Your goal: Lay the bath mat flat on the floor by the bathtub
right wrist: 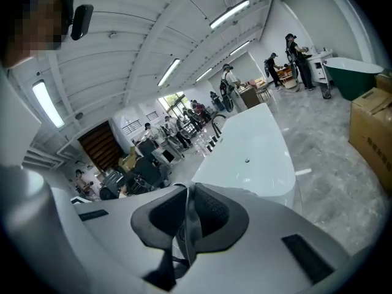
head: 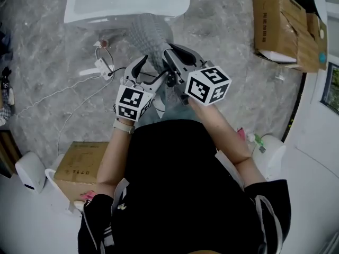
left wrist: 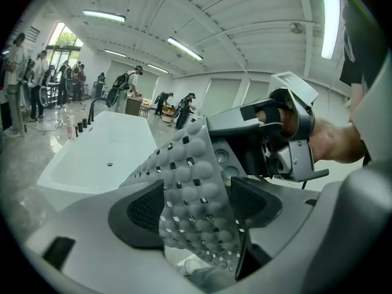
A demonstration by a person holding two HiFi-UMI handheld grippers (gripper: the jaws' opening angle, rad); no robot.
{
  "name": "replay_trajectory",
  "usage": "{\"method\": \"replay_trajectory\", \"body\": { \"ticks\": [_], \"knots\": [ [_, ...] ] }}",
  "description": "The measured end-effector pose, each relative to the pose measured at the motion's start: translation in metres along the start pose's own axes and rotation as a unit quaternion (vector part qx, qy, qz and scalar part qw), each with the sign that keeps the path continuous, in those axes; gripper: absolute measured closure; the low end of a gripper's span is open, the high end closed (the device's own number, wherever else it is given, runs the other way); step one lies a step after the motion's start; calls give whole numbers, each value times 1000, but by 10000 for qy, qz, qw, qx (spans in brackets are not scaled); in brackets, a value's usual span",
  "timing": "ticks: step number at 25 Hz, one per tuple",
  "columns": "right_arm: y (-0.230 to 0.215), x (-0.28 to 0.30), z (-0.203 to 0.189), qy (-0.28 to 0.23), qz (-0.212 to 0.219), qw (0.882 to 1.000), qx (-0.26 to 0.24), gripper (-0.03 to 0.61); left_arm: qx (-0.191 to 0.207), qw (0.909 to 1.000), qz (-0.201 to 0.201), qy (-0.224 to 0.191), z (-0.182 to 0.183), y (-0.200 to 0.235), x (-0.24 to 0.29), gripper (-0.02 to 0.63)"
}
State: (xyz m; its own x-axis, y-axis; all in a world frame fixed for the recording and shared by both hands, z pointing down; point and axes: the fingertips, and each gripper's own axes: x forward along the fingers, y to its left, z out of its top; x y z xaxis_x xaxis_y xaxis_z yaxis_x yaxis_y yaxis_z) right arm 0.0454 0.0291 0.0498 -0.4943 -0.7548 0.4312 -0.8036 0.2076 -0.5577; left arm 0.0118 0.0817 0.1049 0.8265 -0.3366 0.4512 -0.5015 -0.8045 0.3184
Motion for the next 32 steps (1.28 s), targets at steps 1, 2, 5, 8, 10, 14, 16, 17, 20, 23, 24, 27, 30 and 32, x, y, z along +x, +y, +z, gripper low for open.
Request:
{"method": "replay_trajectory", "body": {
  "ticks": [1,2,5,8,10,14,16,17,20,23,24,27,30,32],
  "knots": [
    [5,3,-4,-18,-43,10000,48,529,58,10000,-10,27,-4,6,-3,268],
    [11,6,-7,-30,-82,9999,84,529,142,9999,-29,71,-7,10,-5,268],
    [25,13,-22,-21,-170,9998,133,528,468,9984,-129,284,-17,14,-13,267],
    [35,22,-39,34,-245,9995,204,528,545,9971,-175,494,-33,24,-24,268],
    [39,28,-50,88,-268,9993,224,528,458,9970,-212,592,-45,35,-34,273],
    [44,40,-70,234,-278,9992,193,523,409,9958,-272,771,-68,54,-49,375],
    [43,43,-78,293,-284,9990,186,520,451,9948,-276,876,-76,60,-54,413],
    [41,44,-81,315,-290,9989,186,517,441,9948,-234,891,-80,65,-56,455],
    [30,48,-93,392,-328,9985,190,514,335,9955,-24,881,-88,81,-55,510],
    [12,51,-106,484,-439,9976,211,511,65,9951,-2,986,-92,94,-50,533],
    [5,52,-110,513,-493,9972,215,509,-42,9946,-20,1041,-93,98,-47,543],
    [-16,55,-127,625,-640,9959,142,506,-182,9926,-65,1199,-95,107,-40,578],
    [-34,57,-146,708,-776,9944,131,506,-89,9904,-155,1374,-99,109,-32,583],
    [-44,58,-159,723,-836,9937,161,506,-93,9881,-267,1510,-103,105,-28,583]
  ]
}}
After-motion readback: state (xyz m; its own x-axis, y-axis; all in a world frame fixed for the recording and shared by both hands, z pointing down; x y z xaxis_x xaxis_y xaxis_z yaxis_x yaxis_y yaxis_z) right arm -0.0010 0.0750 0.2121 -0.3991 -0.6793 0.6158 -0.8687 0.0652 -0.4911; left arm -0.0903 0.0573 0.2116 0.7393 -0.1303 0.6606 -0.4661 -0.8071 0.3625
